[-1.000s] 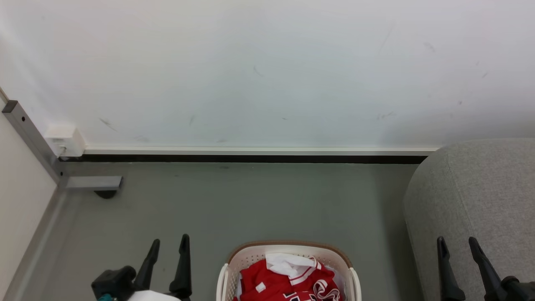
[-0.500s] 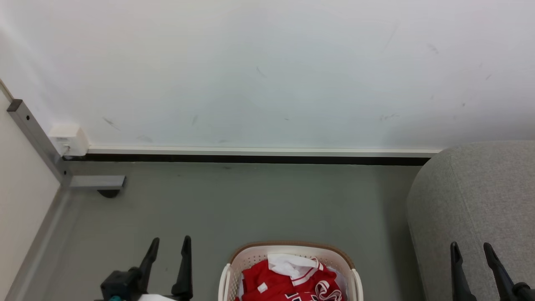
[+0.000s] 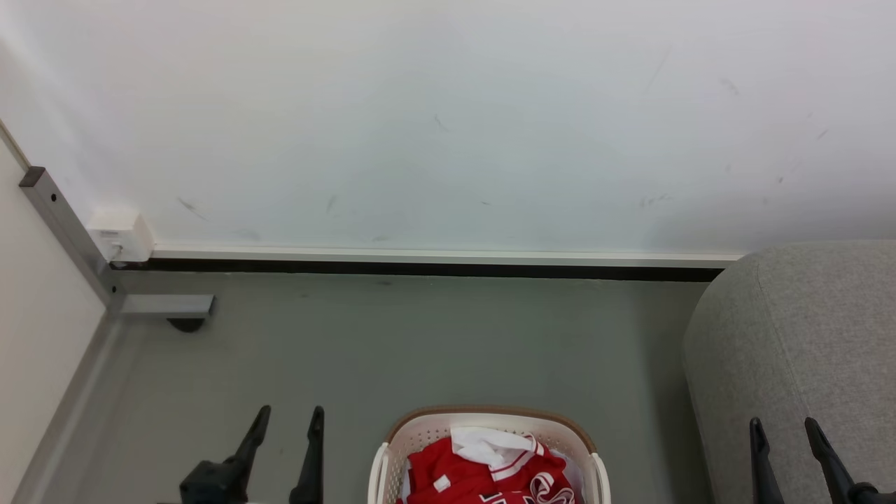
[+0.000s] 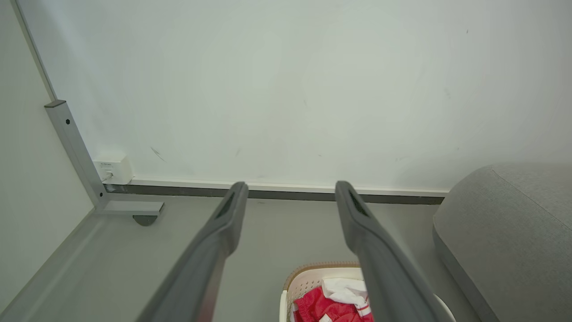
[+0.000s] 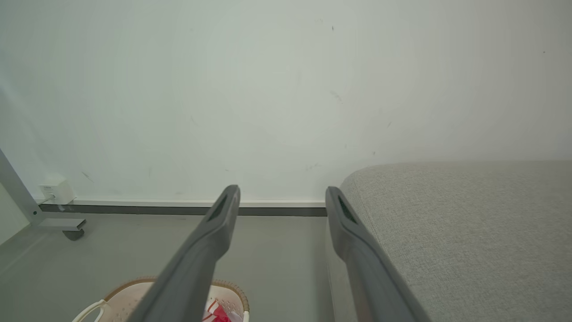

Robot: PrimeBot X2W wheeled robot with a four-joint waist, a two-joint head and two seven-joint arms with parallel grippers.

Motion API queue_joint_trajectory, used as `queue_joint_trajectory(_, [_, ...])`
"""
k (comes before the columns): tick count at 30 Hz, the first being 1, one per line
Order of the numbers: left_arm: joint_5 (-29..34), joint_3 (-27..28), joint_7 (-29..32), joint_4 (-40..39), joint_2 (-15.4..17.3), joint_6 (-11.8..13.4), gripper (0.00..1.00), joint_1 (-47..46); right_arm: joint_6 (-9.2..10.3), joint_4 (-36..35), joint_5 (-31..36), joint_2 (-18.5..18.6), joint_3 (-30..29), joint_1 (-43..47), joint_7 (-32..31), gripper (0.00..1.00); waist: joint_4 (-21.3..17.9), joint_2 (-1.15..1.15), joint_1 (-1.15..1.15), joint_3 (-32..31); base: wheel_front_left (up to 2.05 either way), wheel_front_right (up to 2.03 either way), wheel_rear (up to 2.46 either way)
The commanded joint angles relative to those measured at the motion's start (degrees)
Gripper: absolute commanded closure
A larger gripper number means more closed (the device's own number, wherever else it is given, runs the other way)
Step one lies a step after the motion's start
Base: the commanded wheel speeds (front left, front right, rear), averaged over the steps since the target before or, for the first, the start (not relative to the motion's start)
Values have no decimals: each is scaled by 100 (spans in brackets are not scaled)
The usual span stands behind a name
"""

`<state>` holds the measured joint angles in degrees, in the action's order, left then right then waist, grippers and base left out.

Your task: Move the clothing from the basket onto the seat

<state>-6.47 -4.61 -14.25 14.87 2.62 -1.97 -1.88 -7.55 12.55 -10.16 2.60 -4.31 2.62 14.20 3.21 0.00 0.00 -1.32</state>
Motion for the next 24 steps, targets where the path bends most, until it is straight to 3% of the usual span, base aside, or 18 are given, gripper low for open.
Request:
queue_joint_trajectory(1, [173, 9, -55, 32, 44, -5, 0, 16, 11, 2, 101, 49, 0, 41, 64, 0, 2, 0, 0, 1, 0, 0, 0])
queue_joint_trajectory(24, [153, 23, -92, 238, 45, -41, 0, -43, 12, 100, 71, 46, 94, 14, 97, 0, -4, 0, 0, 75, 0, 0, 0])
